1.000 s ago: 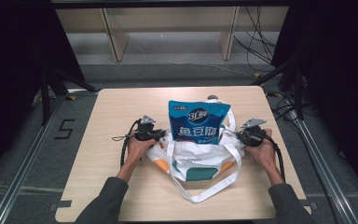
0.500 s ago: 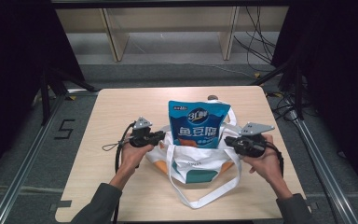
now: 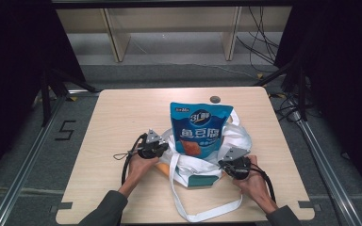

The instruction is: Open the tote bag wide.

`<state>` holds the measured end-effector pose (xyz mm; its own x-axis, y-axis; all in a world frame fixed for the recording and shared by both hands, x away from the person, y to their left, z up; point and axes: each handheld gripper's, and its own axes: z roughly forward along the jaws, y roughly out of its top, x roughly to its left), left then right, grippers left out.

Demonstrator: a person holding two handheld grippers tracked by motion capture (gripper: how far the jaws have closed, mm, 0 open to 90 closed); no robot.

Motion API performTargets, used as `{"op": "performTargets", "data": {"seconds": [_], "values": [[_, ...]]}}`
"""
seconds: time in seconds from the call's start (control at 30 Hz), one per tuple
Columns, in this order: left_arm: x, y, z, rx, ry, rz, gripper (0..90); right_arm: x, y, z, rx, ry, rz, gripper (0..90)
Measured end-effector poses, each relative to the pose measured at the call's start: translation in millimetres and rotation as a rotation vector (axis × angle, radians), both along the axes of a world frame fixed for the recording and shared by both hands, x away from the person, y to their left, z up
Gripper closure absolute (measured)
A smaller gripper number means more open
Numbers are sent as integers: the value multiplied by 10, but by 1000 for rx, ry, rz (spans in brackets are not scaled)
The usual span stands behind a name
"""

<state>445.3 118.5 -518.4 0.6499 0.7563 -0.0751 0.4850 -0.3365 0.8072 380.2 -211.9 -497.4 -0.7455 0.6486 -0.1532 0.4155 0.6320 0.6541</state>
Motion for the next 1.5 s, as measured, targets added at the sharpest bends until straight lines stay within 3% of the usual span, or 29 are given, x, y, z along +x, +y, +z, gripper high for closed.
{"op": "performTargets", "data": {"seconds": [0.07,0.13,0.2,0.23,0.3,0.43,0.5,0.57,0.63,0.7,0.77,0.8,0.87,0.9,0.97,1.0,1.03,1.1,1.13,1.2,1.27,1.3,1.43,1.47,1.5], "values": [[-3,12,16,-8,12,8,892,17,-23,0,28,21,-10,900],[-16,1,60,-14,20,12,881,24,-33,19,25,28,-15,900],[-51,-9,124,-38,15,17,833,21,-45,63,40,29,-6,885],[-71,9,175,-27,0,13,814,22,-63,97,55,27,-9,866],[-112,33,274,-60,-23,26,806,45,-115,153,106,2,-11,850],[-267,42,437,-106,-47,-2,822,43,-180,218,139,-5,-8,849],[-373,13,454,-111,-37,-35,825,27,-189,222,120,-6,-23,847],[-466,-13,448,-96,-24,-71,825,17,-173,192,126,16,-32,848],[-517,-25,386,-30,-31,-102,826,39,-173,162,93,22,-20,851],[-545,-53,220,-5,23,-98,828,42,-152,114,82,47,-34,856],[-521,-56,62,48,57,-115,828,57,-138,64,71,57,-37,859],[-504,-66,22,23,68,-103,836,64,-131,48,68,67,-37,860],[-474,-93,39,16,51,-95,841,78,-126,31,70,64,-42,860],[-459,-103,46,50,27,-108,836,87,-132,29,73,69,-47,864],[-446,-132,2,61,41,-101,846,110,-125,-3,87,67,-55,873],[-419,-135,-6,63,29,-108,859,134,-109,-34,92,42,-57,882],[-401,-140,0,62,43,-102,871,147,-102,-25,80,67,-57,888],[-355,-141,-1,85,24,-92,874,179,-67,-50,81,34,-65,892],[-329,-142,-8,78,18,-82,875,190,-64,-28,65,57,-58,894],[-280,-136,-5,70,37,-71,878,242,-42,-53,73,25,-67,896],[-225,-129,0,82,29,-75,878,301,-35,-41,65,34,-71,897],[-203,-134,-2,71,42,-63,878,335,-23,-55,67,18,-78,898],[-105,-135,0,77,33,-46,878,469,-12,-39,63,38,-95,898],[-89,-137,0,79,33,-38,878,502,-3,-58,73,15,-103,898],[-69,-137,-1,76,32,-38,878,519,-6,-42,70,37,-103,898]]}}
